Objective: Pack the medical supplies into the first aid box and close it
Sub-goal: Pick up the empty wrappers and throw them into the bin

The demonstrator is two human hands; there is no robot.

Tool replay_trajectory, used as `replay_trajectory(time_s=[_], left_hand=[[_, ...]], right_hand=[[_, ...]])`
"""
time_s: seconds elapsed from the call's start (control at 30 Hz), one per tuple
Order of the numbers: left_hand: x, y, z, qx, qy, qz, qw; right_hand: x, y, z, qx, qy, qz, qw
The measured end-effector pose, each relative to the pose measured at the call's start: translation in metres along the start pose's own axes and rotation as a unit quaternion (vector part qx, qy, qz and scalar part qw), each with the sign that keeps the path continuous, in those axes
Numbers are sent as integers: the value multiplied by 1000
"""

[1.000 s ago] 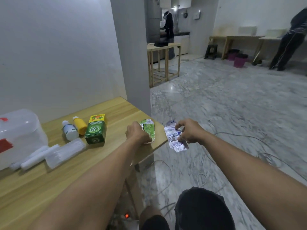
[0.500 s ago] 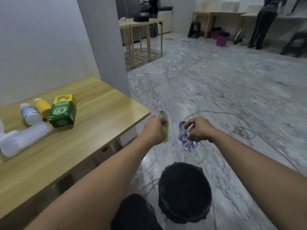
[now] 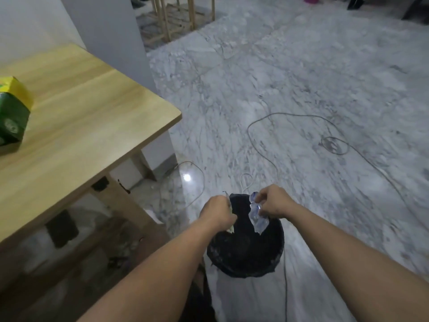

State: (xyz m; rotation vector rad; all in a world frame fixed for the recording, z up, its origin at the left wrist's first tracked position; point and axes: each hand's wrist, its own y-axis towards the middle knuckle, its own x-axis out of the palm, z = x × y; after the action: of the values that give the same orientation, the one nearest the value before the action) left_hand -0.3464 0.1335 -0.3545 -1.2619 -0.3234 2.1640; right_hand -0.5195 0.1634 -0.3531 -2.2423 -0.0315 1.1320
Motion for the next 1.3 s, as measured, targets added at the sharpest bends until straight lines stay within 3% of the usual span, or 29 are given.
replay_trajectory(time_s=[0.27,0.57,0.97,1.17,1.3], left_hand=[[27,14,-18,-37,10,-86,996],[-5,21,-26,-37,28,-58,997],[-155,-21,38,59,74,-5,995],[-235,-83,63,74,-20,-7,997],[-282,-124,56,80,-50,32,995]], right_hand=[[46,22,17,-2,-28,-42,999],[43,34,1,-15,-16,-27,999],[-86,-7,-109,-100,-26,7,995],[-152,-56,-182,-150,-70,18,986],[-176,-88,-236,-185,-94,21,978]])
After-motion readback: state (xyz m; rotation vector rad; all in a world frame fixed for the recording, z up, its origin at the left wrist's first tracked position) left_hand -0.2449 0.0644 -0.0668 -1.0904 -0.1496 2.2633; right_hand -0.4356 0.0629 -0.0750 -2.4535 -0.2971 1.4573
